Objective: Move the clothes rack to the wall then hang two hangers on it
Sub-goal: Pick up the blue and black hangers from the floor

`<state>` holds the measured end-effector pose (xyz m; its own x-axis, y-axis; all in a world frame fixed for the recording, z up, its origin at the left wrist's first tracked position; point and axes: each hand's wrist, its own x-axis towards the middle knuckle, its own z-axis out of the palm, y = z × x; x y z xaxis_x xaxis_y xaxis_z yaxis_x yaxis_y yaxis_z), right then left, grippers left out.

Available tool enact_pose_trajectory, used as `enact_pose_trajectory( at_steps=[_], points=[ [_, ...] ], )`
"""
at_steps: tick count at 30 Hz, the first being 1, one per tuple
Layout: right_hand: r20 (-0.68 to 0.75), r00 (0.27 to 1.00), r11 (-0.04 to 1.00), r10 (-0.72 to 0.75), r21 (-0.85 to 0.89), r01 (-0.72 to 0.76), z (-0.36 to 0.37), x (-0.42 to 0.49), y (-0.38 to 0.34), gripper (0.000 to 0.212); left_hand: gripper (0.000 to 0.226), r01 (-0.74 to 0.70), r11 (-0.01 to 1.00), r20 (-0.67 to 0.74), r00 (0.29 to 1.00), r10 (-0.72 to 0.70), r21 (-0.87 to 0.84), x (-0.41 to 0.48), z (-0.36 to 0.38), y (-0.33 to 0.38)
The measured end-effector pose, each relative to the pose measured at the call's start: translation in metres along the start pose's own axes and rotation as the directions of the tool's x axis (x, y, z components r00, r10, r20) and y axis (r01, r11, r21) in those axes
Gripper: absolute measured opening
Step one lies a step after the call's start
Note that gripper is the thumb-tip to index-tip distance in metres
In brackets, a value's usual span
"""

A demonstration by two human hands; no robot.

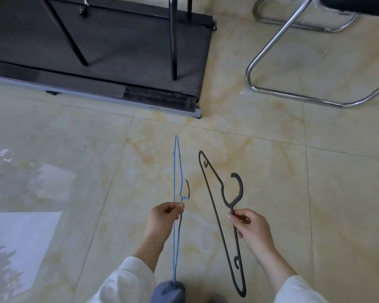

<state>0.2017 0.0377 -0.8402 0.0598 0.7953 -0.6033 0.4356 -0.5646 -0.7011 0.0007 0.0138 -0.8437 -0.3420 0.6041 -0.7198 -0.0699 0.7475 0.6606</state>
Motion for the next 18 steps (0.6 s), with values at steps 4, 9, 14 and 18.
enact_pose_trajectory(
  at_steps=[4,9,14,18],
  points=[
    [0.075,0.996,0.999,-0.047,-0.009,0.048,-0.007,-0.063,-0.065,0.014,0.022,0.021,0.999,-0.051,0.998,-0.024,-0.040,-0.071,-0.020,0.044],
    [0.165,0.978,0.990,-0.125,-0.047,0.135,-0.014,-0.135,-0.147,0.021,0.021,0.005,0.994,-0.036,0.999,-0.009,-0.113,-0.162,-0.043,0.100],
    [0.292,0.940,0.975,-0.177,-0.081,0.209,-0.026,-0.199,-0.212,0.013,0.022,0.011,0.965,-0.065,0.997,-0.029,-0.263,-0.239,-0.064,0.143],
    [0.402,0.898,0.963,-0.182,-0.113,0.246,-0.035,-0.237,-0.248,0.012,0.022,-0.005,0.927,-0.115,0.992,-0.041,-0.376,-0.284,-0.081,0.160]
  ],
)
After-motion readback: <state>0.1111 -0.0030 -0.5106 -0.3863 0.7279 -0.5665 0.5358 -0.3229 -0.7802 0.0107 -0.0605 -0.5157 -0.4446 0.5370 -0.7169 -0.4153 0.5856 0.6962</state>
